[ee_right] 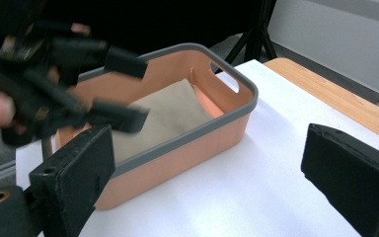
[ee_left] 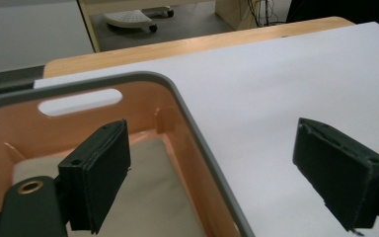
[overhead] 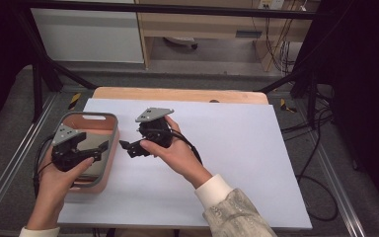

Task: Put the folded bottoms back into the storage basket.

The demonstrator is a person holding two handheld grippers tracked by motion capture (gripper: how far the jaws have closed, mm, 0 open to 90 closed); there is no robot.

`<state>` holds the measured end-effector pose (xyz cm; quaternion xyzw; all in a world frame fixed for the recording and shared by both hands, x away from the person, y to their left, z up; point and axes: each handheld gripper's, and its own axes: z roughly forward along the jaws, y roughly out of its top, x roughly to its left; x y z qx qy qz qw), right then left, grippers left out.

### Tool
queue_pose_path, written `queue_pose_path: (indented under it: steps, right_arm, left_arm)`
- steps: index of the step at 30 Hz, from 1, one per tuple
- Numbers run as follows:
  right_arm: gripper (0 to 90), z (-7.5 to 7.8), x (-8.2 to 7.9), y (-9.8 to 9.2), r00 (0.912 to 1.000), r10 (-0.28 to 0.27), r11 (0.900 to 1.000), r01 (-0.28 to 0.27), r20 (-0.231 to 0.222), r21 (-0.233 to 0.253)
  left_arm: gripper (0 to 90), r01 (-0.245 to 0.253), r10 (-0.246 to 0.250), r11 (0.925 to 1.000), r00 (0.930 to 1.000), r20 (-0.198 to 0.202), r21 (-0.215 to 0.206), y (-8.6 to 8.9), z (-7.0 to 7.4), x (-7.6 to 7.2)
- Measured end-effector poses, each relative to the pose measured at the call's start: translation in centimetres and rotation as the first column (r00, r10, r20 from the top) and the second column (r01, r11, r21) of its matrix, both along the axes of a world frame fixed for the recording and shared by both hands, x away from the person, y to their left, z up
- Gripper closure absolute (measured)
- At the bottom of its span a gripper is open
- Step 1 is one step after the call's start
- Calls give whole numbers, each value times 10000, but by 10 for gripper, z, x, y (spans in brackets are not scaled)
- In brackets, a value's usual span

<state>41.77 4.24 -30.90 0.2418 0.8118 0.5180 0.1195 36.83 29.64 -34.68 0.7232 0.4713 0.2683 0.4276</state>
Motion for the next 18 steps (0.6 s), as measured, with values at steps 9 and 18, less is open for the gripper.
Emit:
queue_pose_path:
  steps: [9, 18]
  right_arm:
    - [65, 6, 18, -19, 9986, -511, 9986, 512, -128, 107]
    - [69, 12, 22, -38, 9987, -498, 9988, 498, -89, 28]
  left_arm:
    - [95, -2, 6, 9997, 9999, 135, -256, -5, 3, -15]
    - [70, 168, -164, 9991, 9998, 107, -402, -11, -1, -20]
